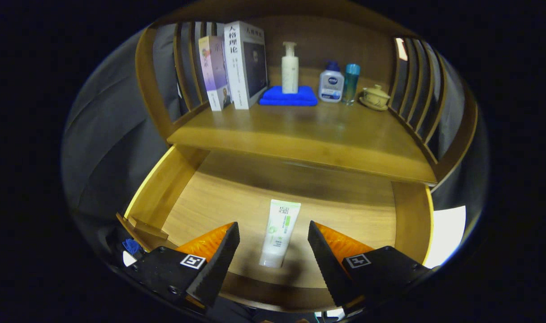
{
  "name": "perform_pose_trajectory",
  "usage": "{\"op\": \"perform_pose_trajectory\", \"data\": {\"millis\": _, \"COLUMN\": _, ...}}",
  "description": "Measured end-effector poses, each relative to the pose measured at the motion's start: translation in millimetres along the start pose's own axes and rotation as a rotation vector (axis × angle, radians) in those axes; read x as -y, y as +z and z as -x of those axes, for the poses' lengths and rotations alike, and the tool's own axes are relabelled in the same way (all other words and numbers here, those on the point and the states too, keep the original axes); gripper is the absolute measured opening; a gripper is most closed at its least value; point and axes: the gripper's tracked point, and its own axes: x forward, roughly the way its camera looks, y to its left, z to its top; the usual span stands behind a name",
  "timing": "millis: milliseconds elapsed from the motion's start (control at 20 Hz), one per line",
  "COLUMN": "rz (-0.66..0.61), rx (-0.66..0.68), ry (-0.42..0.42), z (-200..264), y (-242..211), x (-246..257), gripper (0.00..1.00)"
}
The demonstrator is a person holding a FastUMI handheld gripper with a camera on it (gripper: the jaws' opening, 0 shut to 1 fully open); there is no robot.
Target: Pull open the drawer, take out the items inside it, and place them on the countertop above the cabinet.
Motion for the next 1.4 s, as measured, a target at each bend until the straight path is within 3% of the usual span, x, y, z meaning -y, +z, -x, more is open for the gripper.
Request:
{"op": "perform_pose_trajectory", "data": {"millis": 350, "rz": -0.075, "rx": -0.210, "ry": 0.020, "z": -40, "y": -28, "x": 0, "gripper": 0.97}}
{"op": "perform_pose_trajectory", "data": {"millis": 750, "rz": -0.089, "rx": -0.323, "ry": -0.027, "z": -66, "y": -46, "x": 11, "gripper": 0.92}}
{"op": "perform_pose_trajectory", "data": {"millis": 900, "rz": -0.090, "rx": -0.351, "ry": -0.039, "z": -73, "y": -52, "x": 13, "gripper": 0.79}}
{"op": "perform_pose_trajectory", "data": {"millis": 1050, "rz": -0.063, "rx": -0.358, "ry": -0.059, "z": -76, "y": -54, "x": 18, "gripper": 0.74}}
{"op": "perform_pose_trajectory", "data": {"millis": 1150, "rz": -0.042, "rx": -0.356, "ry": -0.057, "z": -77, "y": -54, "x": 17, "gripper": 0.64}}
{"op": "perform_pose_trajectory", "data": {"millis": 1400, "rz": -0.004, "rx": -0.336, "ry": -0.038, "z": -70, "y": -54, "x": 15, "gripper": 0.52}}
